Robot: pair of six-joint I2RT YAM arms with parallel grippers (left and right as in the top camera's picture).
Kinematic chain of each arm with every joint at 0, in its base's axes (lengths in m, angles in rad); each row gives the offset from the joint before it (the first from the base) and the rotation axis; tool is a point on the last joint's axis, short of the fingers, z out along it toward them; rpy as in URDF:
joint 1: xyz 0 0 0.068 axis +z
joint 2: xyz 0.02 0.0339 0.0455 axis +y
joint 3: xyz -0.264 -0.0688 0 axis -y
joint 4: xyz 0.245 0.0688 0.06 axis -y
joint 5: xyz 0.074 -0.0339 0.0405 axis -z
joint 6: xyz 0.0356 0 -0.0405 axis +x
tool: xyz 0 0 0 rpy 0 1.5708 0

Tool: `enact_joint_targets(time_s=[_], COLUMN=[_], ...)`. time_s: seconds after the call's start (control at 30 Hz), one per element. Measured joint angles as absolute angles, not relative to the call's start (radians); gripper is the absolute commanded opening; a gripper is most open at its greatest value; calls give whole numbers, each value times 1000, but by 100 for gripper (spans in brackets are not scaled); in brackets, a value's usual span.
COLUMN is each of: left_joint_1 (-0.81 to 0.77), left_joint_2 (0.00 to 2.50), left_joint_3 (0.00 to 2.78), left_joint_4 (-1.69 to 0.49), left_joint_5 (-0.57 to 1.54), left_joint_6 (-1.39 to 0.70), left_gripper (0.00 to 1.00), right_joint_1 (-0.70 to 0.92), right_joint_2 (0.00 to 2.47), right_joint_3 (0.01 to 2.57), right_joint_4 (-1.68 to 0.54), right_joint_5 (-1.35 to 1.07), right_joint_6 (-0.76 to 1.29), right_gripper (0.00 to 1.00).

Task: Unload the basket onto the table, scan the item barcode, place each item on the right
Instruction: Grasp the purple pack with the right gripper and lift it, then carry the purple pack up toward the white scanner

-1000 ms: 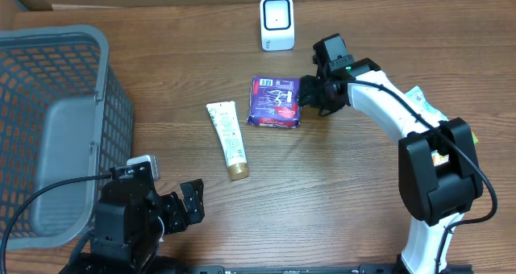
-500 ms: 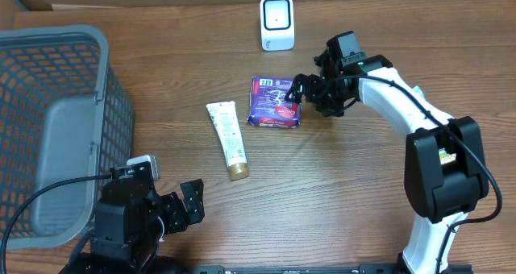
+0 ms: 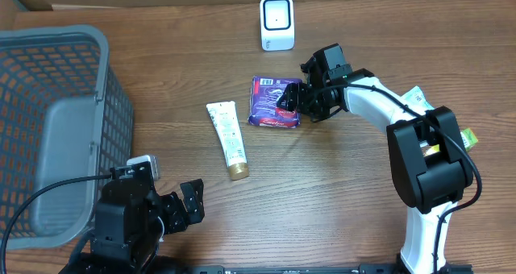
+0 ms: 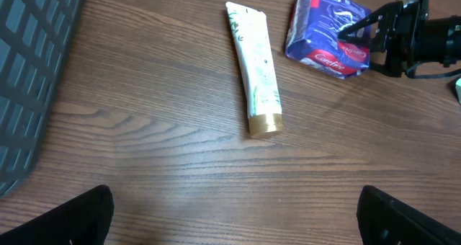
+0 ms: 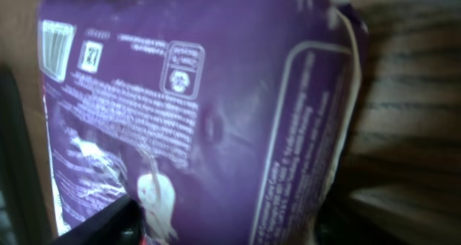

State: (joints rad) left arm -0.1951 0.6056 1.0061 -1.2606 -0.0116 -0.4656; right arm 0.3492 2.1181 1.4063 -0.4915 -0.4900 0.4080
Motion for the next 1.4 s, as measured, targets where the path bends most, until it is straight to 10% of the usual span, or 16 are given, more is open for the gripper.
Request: enact_joint_targets(time_s=[0.2, 0.37, 1.4], left_joint_1=[-195, -195, -195], left_joint_2=[606, 606, 606], left_joint_3=[1007, 1006, 1006], left_joint_4=[-1261, -1261, -1261], left_joint_5=[-12, -12, -12], left_joint_6=[-466, -466, -466], left_gripper=[100, 100, 100], right_joint_1=[345, 340, 360], right_joint_2=[2116, 2113, 1441], right_joint_3=[1385, 1385, 1437], right_joint_4=[-459, -459, -705], right_joint_5=[-521, -569, -183], right_joint_6=[444, 462, 160], right_gripper=[16, 4, 4])
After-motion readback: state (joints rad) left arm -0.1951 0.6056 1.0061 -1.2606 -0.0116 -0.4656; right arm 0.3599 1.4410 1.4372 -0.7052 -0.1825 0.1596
